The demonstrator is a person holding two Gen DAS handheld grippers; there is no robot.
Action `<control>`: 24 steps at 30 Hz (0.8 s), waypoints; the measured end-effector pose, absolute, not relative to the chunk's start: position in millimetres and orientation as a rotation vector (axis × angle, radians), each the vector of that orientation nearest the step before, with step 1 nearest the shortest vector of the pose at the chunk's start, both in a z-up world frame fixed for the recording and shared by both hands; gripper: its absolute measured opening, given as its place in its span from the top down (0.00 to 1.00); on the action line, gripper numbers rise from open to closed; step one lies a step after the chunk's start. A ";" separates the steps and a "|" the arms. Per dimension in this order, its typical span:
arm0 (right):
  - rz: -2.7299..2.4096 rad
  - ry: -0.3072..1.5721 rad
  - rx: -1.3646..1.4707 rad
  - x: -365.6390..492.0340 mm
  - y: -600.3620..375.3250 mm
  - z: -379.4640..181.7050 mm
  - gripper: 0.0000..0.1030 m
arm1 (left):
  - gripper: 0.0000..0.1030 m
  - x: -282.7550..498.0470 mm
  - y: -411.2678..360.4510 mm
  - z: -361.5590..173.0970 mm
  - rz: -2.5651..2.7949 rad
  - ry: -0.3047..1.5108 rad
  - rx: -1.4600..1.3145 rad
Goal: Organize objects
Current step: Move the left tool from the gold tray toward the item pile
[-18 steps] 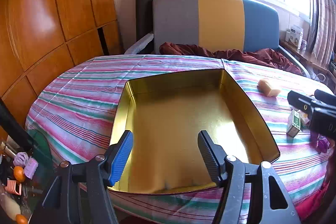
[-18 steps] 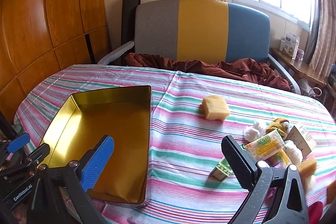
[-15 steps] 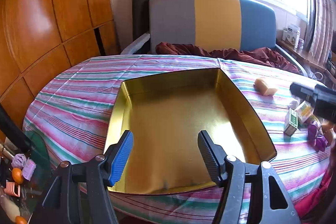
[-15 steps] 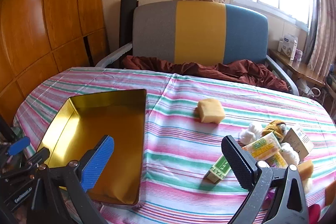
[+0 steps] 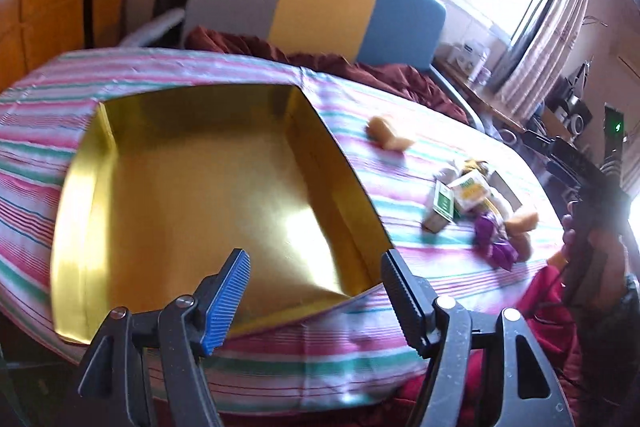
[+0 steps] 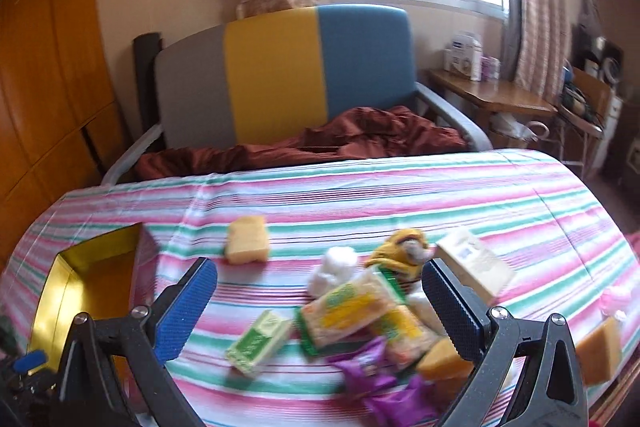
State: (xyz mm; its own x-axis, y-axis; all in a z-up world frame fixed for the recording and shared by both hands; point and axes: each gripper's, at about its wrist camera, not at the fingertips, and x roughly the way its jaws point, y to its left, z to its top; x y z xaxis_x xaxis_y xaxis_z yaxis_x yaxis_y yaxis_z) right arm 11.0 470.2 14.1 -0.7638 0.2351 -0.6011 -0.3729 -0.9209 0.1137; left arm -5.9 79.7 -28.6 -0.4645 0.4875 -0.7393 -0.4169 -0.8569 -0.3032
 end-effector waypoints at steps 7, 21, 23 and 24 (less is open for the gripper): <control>2.453 0.716 -0.828 37.0 563.3 -23.3 0.00 | 0.34 2.6 135.1 -21.8 2.158 0.021 -1.110; 2.482 1.122 -0.810 41.9 584.6 -37.2 0.00 | 0.33 -21.1 268.4 -52.2 1.974 0.306 -1.228; 2.492 1.149 -0.790 42.4 585.7 -37.0 0.00 | 0.33 -29.1 283.2 -55.8 1.984 0.325 -1.220; 2.499 1.162 -0.771 43.2 586.8 -36.1 0.00 | 0.33 -32.7 289.3 -58.4 1.979 0.334 -1.219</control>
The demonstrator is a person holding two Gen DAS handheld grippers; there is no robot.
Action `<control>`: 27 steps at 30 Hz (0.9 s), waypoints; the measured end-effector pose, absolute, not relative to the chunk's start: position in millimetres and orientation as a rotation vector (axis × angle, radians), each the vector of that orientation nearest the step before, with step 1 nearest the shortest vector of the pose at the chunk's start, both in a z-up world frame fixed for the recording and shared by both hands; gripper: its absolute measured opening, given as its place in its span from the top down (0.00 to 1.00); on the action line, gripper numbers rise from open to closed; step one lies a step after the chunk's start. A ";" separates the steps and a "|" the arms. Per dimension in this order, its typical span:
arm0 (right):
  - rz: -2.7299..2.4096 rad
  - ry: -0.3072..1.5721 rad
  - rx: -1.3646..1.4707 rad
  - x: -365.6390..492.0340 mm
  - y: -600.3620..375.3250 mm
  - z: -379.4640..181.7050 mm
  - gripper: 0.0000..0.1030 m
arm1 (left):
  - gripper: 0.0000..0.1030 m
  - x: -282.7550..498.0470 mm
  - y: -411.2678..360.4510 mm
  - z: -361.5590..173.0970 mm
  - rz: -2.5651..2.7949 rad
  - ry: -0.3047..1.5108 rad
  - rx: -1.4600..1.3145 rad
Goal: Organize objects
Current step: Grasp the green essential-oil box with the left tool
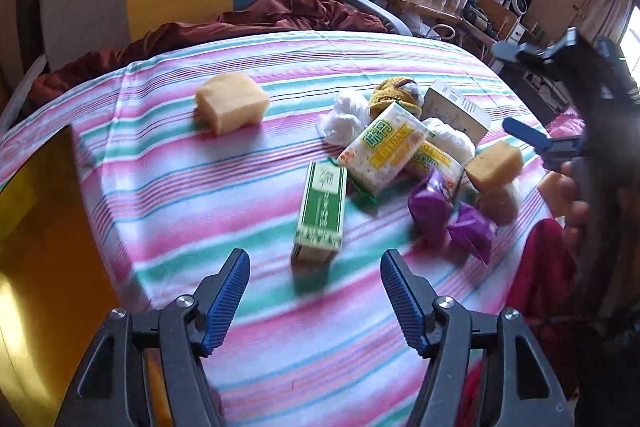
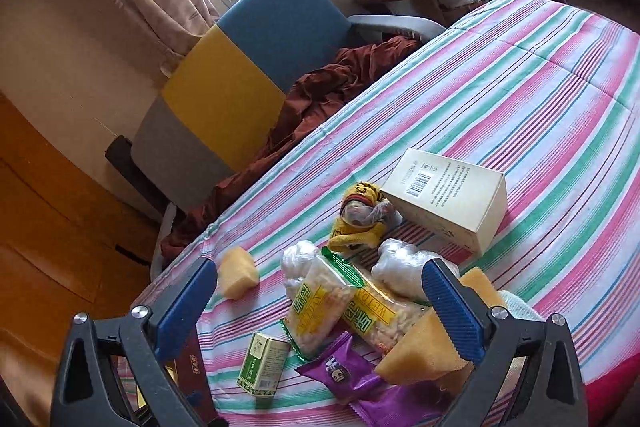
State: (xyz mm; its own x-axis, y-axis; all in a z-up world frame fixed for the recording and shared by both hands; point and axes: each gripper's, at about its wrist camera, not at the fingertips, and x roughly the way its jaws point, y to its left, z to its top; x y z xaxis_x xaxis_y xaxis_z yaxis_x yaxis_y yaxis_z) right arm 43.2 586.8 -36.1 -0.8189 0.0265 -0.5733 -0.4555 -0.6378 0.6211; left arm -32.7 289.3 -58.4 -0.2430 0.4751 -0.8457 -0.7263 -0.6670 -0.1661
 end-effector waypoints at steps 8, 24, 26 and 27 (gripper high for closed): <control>2.530 1.214 -0.712 47.2 589.2 -31.9 0.00 | 0.34 -52.8 336.5 -88.5 1.982 0.461 -1.197; 2.572 1.000 -0.976 18.5 560.5 -38.8 0.00 | 0.71 -22.5 305.2 -112.4 2.039 0.425 -1.098; 2.588 0.972 -1.017 14.5 554.7 -40.3 0.02 | 0.71 -14.2 294.8 -112.7 2.038 0.412 -1.082; 2.593 0.953 -1.035 12.9 551.8 -40.9 0.06 | 0.71 -10.7 290.6 -113.2 2.039 0.403 -1.074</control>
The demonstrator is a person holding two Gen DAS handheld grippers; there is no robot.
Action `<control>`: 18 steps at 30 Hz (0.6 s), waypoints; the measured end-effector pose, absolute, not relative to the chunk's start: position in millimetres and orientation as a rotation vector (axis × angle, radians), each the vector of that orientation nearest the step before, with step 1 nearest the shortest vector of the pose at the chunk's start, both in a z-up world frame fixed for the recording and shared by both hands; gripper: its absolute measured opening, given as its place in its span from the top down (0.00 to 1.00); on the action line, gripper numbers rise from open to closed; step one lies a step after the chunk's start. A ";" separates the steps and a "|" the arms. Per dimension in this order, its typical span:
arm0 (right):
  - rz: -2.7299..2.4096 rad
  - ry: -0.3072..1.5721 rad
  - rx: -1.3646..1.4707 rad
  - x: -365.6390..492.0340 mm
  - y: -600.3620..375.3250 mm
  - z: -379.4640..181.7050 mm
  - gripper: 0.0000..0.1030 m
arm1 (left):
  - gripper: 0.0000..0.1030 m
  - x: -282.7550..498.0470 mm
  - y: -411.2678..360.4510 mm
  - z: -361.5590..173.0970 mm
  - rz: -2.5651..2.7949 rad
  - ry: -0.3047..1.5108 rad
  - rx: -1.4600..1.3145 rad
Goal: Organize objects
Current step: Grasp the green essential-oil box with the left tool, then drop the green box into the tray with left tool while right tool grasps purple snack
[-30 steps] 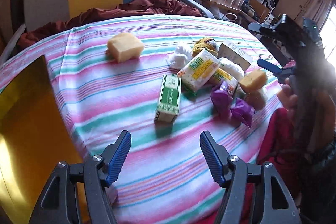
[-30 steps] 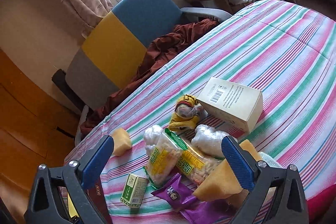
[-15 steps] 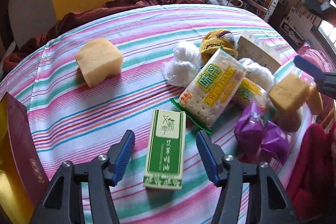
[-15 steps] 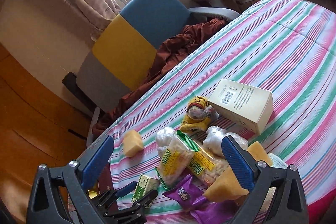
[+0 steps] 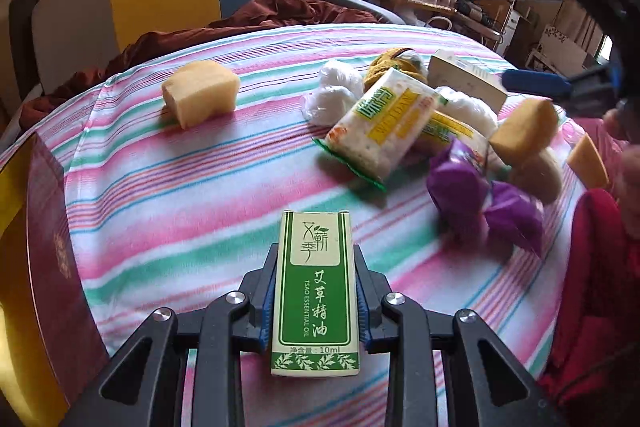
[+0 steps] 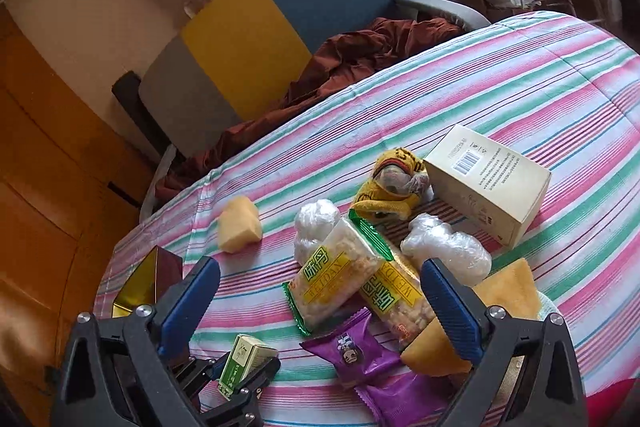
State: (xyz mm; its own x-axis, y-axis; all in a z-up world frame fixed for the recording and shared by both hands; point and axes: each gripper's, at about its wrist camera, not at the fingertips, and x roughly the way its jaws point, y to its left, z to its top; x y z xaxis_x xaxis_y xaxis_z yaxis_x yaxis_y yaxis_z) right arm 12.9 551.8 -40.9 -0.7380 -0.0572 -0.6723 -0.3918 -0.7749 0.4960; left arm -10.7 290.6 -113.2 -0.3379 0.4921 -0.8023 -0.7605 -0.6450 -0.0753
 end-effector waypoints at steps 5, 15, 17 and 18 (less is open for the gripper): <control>2.594 0.912 -1.204 1.2 538.7 -54.3 0.28 | 0.71 -2.1 284.5 -112.4 2.046 0.401 -1.032; 2.547 0.717 -1.489 -14.2 505.8 -79.6 0.40 | 0.70 0.7 285.5 -114.2 2.047 0.390 -1.009; 2.544 0.650 -1.542 -17.8 496.3 -83.7 0.40 | 0.70 1.5 285.0 -114.0 2.048 0.390 -1.009; 2.543 0.622 -1.560 -18.5 492.9 -85.0 0.40 | 0.70 1.5 284.8 -114.1 2.048 0.391 -1.008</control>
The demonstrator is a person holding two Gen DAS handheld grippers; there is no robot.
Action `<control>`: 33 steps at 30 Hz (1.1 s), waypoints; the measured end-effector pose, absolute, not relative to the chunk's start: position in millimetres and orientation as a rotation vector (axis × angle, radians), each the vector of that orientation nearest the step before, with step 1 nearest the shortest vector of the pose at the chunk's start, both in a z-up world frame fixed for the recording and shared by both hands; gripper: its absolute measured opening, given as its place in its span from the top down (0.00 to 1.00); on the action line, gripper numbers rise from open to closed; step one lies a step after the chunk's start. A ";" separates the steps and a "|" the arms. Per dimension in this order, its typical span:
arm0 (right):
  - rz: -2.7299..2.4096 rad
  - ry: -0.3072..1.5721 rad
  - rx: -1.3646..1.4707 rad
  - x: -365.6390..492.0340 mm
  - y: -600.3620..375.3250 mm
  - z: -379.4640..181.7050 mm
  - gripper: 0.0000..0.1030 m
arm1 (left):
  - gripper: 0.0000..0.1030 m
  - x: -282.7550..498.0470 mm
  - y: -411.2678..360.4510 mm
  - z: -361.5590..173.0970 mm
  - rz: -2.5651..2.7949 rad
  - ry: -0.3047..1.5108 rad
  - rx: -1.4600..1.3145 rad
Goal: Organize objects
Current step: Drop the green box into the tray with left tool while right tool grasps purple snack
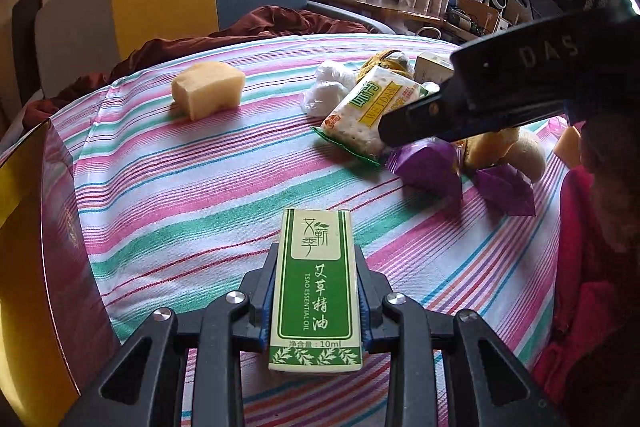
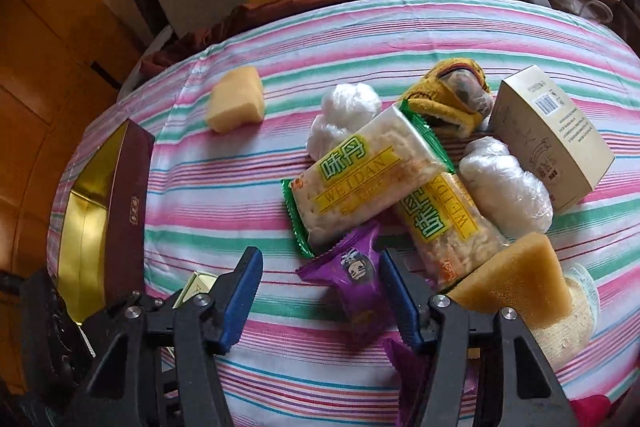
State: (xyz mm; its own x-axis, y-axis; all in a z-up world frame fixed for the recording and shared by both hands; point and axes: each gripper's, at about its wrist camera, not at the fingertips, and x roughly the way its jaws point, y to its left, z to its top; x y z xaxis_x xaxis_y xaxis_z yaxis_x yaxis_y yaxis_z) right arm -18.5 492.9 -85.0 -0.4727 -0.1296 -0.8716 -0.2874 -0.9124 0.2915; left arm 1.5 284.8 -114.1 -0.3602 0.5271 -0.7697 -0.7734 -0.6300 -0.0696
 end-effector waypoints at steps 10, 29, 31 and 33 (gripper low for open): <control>2.392 0.370 -1.686 -29.6 481.2 -108.1 0.66 | 0.70 5.6 284.1 -114.7 2.060 0.400 -0.987; 2.357 0.225 -1.697 -31.6 474.6 -114.7 0.66 | 0.71 -55.8 141.2 -12.4 2.291 0.130 -1.030; 2.356 0.209 -1.696 -36.0 470.7 -116.5 0.66 | 0.71 -89.1 107.6 -22.3 2.368 0.100 -1.129; 2.355 0.192 -1.695 -37.0 469.8 -116.3 0.65 | 0.71 -121.2 75.6 -36.7 2.425 0.070 -1.234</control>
